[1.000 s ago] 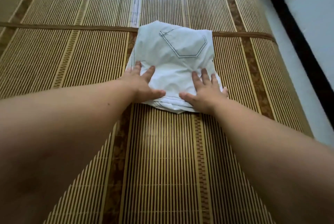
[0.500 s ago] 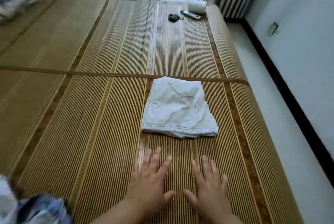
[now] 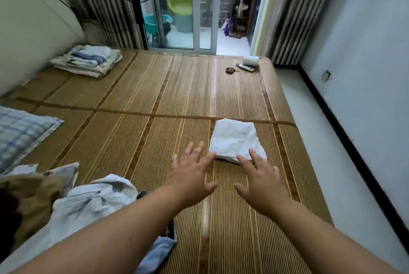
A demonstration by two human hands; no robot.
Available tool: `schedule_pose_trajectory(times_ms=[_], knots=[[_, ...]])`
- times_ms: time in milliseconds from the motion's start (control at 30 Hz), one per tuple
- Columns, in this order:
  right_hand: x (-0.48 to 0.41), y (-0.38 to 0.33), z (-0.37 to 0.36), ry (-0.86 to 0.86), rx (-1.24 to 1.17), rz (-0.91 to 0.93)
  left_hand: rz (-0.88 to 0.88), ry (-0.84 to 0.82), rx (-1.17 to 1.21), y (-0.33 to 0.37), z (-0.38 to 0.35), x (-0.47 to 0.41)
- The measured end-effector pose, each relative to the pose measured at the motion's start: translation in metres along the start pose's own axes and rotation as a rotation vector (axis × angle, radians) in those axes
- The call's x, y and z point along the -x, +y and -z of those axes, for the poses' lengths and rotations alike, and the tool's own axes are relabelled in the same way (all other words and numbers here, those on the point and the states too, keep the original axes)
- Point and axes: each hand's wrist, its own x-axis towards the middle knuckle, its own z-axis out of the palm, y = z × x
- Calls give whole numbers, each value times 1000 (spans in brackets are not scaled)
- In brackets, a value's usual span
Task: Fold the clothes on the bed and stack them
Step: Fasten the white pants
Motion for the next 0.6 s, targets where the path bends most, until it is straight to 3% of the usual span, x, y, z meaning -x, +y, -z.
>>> schedule_pose_trajectory(times_ms=[200, 600], knots=[[56, -54, 28, -4, 37, 216, 59, 71, 30, -12, 33, 98], [131, -127, 23, -163, 132, 478, 451, 70, 121, -24, 24, 262]])
